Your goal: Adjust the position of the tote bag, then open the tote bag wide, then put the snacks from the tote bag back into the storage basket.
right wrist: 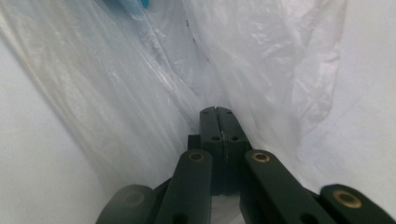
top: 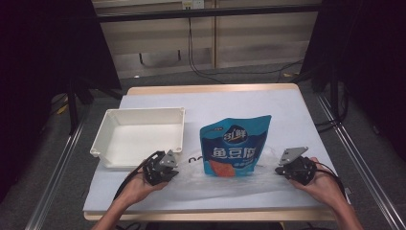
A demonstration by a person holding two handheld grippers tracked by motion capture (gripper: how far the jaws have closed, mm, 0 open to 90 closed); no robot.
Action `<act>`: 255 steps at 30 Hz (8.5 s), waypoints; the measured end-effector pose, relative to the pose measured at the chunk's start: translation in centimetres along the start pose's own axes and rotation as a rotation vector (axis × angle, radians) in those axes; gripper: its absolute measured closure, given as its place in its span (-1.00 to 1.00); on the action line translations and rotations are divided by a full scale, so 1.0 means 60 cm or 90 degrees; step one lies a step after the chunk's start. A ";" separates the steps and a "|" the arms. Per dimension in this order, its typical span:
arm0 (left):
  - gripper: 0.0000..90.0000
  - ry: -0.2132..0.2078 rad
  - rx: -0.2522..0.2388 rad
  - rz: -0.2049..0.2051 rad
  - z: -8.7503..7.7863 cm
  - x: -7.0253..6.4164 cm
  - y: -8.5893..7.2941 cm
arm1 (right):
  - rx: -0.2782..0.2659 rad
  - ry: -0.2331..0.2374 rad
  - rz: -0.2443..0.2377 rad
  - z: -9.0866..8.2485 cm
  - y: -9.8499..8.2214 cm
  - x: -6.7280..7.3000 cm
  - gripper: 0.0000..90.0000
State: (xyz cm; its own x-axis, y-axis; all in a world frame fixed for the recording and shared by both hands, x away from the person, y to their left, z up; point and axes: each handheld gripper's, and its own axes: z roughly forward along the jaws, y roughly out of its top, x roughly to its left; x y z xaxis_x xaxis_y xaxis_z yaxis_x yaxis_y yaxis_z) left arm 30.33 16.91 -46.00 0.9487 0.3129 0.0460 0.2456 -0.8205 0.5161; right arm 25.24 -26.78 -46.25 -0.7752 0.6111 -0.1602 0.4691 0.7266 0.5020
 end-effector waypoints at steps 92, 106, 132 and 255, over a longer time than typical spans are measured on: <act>1.00 -0.164 -0.118 0.014 0.065 -0.072 0.067 | -0.158 0.034 0.175 0.037 0.059 0.081 1.00; 0.96 -0.143 -0.167 -0.062 0.060 -0.036 0.062 | -0.155 0.115 0.139 0.040 0.042 0.099 1.00; 0.88 -0.164 -0.136 -0.036 0.059 -0.050 0.055 | -0.176 0.099 0.134 0.016 0.018 0.117 1.00; 0.79 -0.156 -0.170 0.058 -0.094 0.009 0.277 | -0.393 0.094 0.169 -0.062 0.010 0.125 -0.74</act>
State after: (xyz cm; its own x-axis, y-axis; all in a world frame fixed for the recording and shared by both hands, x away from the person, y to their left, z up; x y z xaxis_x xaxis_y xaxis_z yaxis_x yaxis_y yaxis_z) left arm 33.83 6.17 -32.58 0.9918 0.0933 -0.0873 0.1275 -0.6760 0.7258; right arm 18.10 -22.93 -43.99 -0.7373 0.6627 0.1311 0.3585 0.2194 0.9074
